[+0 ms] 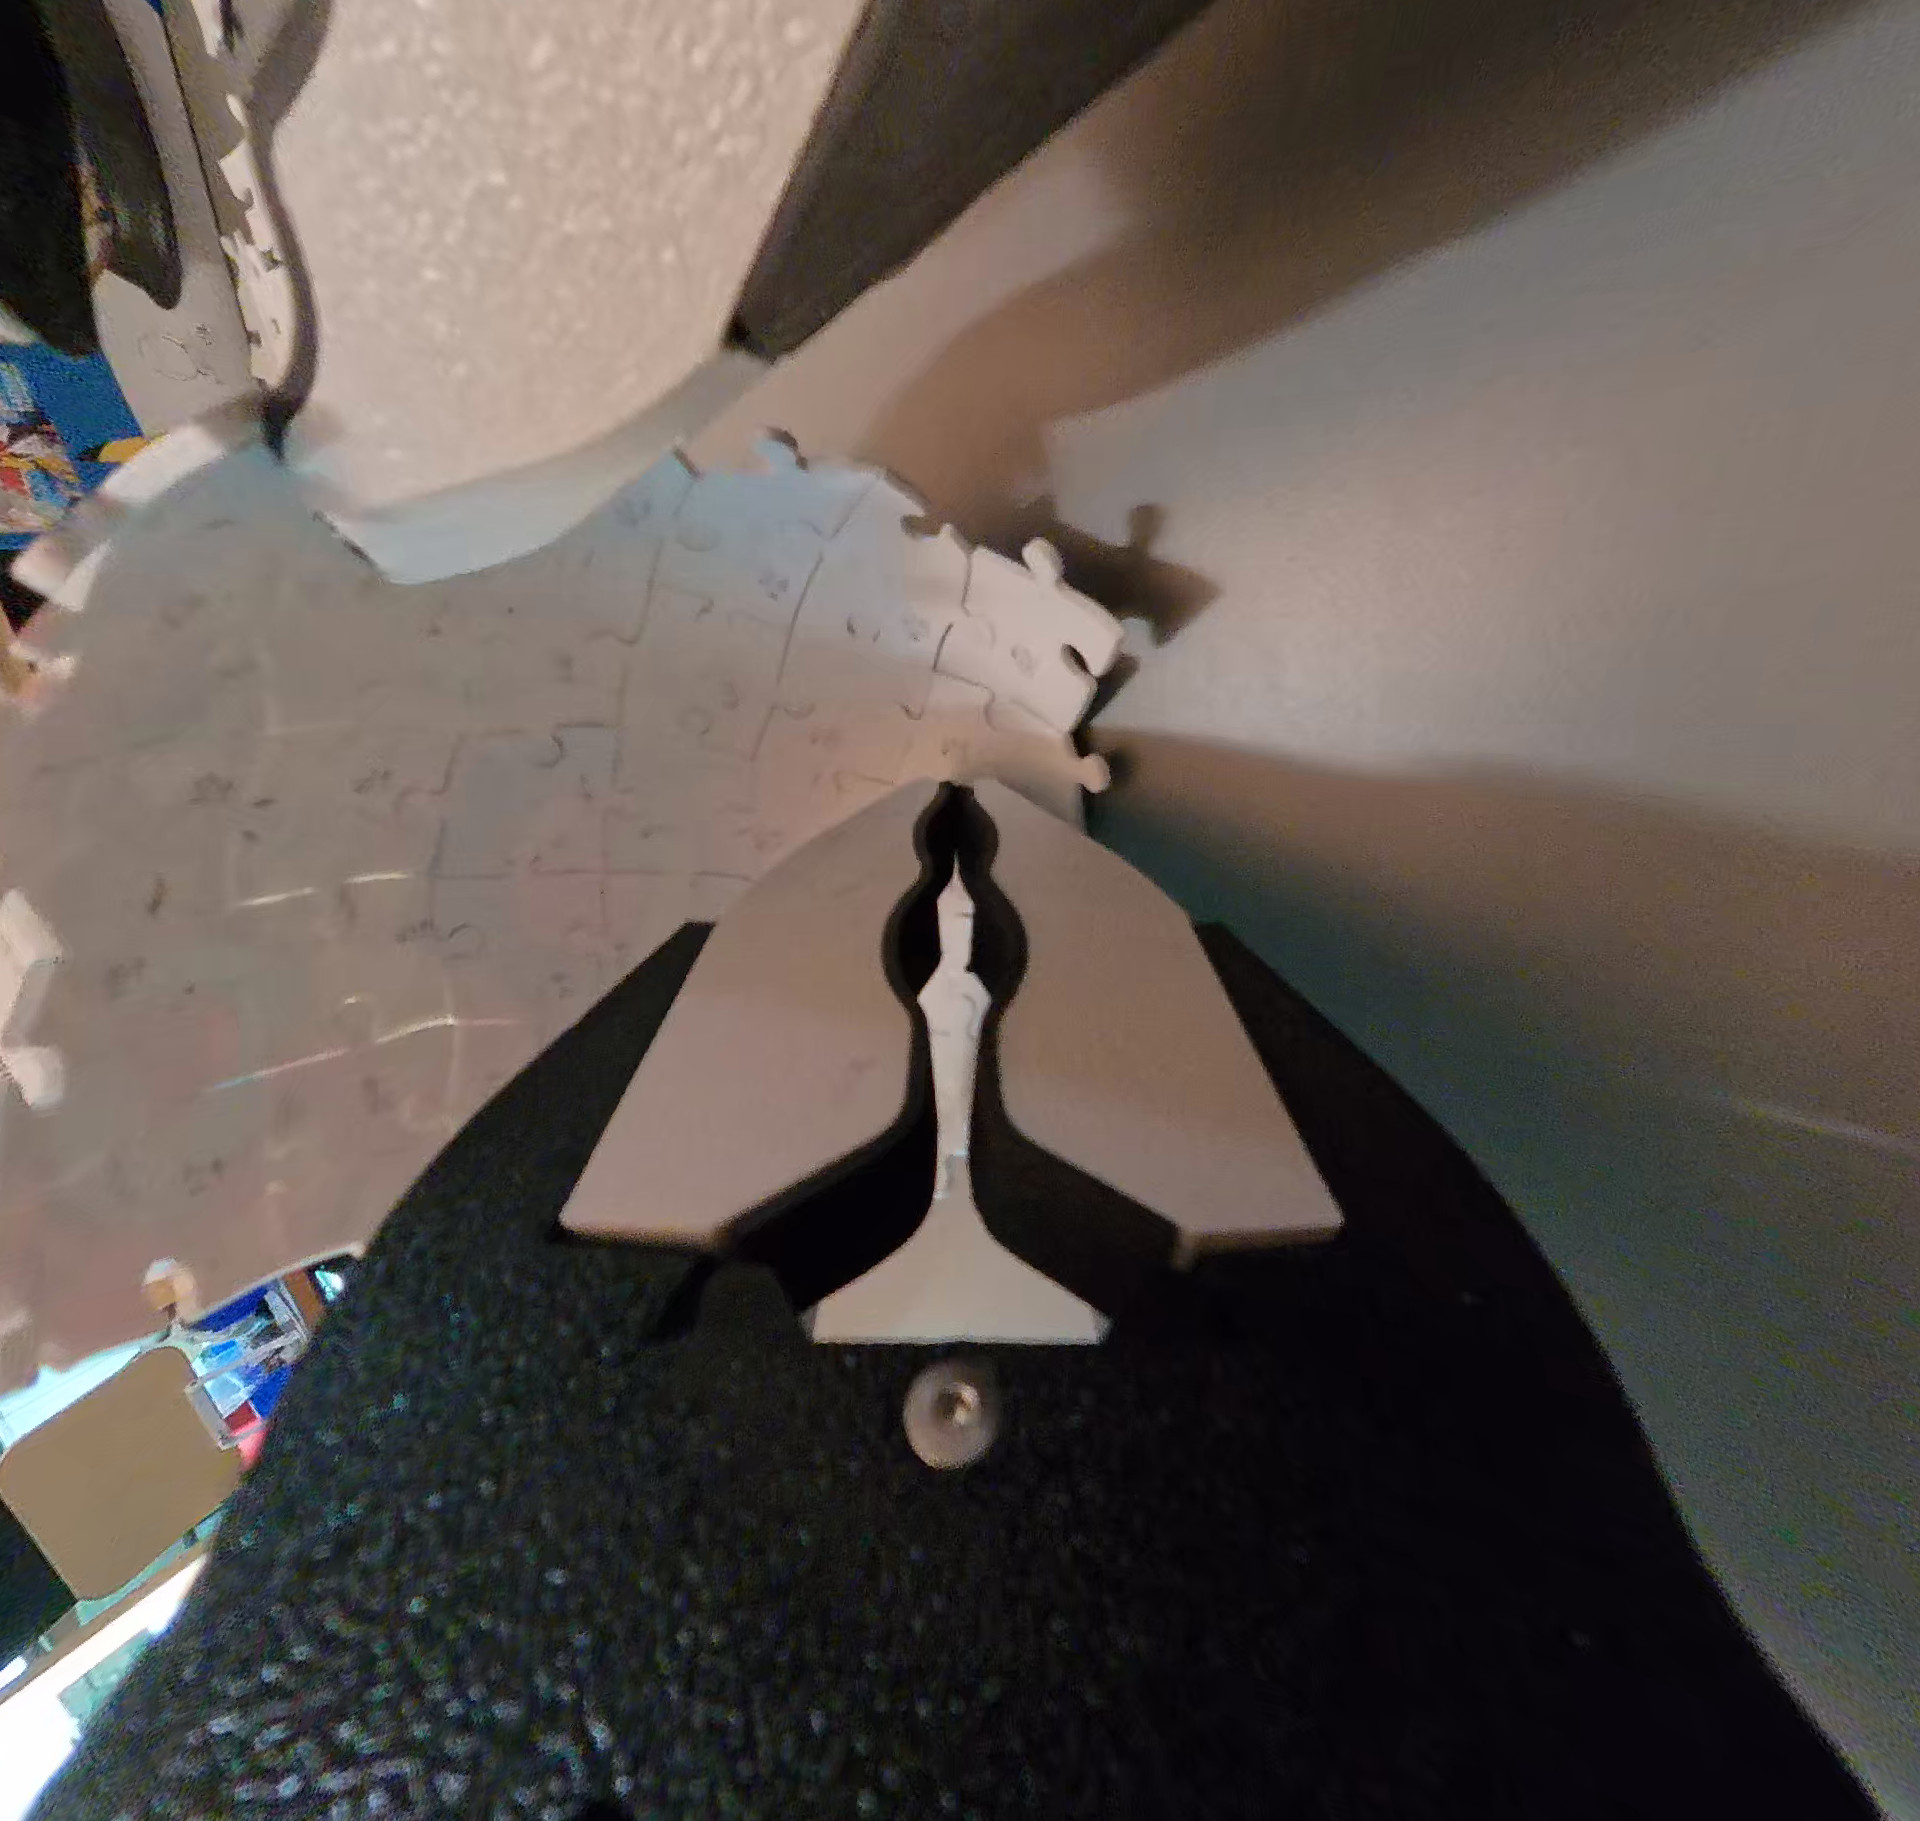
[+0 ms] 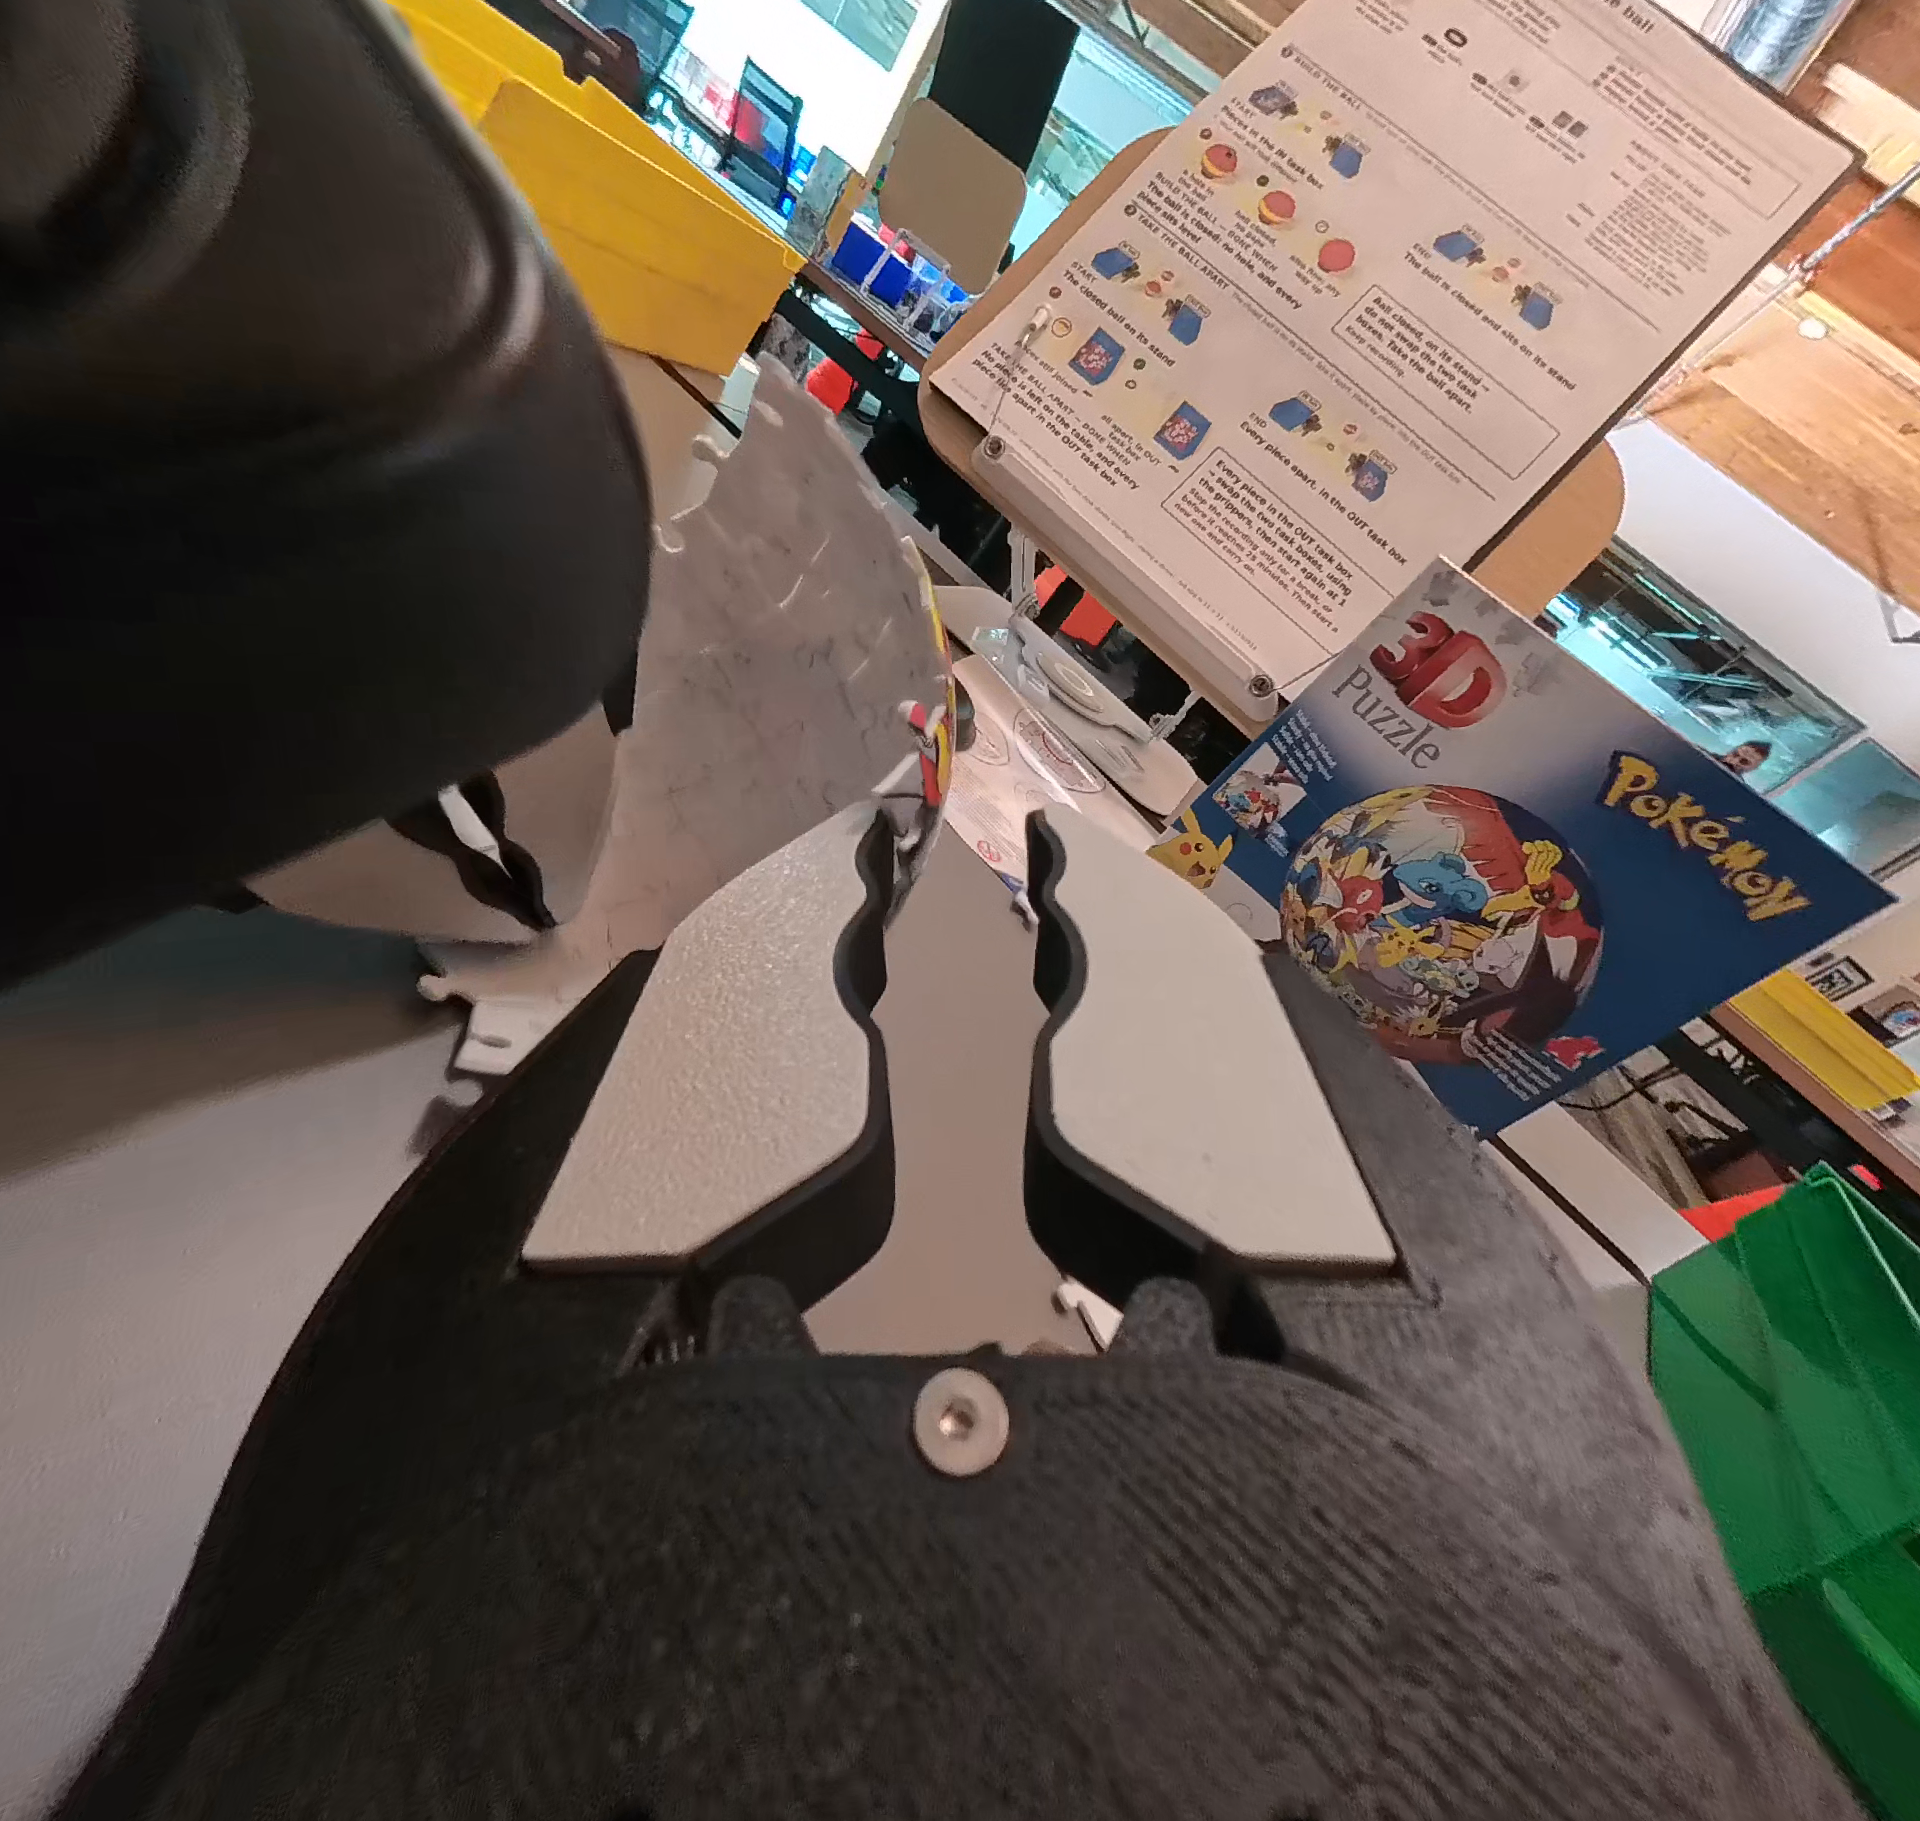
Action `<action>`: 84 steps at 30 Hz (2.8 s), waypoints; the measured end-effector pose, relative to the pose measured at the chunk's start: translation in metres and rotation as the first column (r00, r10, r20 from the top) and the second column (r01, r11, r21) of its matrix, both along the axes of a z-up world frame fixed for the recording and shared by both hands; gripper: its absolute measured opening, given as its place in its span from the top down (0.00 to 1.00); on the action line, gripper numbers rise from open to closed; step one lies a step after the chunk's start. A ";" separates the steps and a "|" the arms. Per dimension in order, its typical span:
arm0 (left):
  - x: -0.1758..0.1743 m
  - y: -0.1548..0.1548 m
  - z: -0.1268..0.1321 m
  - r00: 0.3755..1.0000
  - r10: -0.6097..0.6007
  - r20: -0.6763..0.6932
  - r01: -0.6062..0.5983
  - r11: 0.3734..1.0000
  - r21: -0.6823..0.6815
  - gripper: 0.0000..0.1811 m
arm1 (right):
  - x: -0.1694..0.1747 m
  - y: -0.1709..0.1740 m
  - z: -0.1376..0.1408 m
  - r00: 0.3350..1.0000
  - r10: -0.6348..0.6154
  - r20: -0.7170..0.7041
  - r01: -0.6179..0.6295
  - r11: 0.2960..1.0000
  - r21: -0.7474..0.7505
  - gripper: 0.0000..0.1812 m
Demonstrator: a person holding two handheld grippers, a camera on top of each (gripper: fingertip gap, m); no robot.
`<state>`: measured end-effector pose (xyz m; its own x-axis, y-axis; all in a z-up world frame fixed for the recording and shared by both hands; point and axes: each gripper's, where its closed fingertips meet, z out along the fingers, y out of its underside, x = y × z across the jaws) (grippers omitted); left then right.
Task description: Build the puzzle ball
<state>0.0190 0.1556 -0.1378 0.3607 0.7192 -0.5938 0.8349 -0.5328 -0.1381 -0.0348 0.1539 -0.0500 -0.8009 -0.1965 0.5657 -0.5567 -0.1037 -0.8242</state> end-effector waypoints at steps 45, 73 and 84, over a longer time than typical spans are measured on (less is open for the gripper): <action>-0.029 -0.026 0.038 0.761 0.541 -0.358 -0.359 0.810 0.464 1.00 | 0.008 0.001 -0.015 0.989 0.100 -0.109 -0.094 0.994 0.061 0.86; -0.059 -0.018 0.064 0.620 0.656 -0.431 -0.175 0.651 0.738 0.96 | -0.010 -0.017 -0.046 0.961 0.051 -0.273 0.009 0.976 0.216 0.91; -0.022 -0.070 0.107 0.392 0.723 -0.569 -0.194 0.670 0.717 0.98 | -0.016 -0.019 -0.035 0.976 0.039 -0.212 0.005 0.979 0.204 0.92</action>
<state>-0.0034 0.0859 -0.0312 -0.5321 0.8437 0.0713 0.3062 0.2703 -0.9128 -0.0513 0.1349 -0.0853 -0.6608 -0.3372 0.6705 -0.7221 0.0422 -0.6905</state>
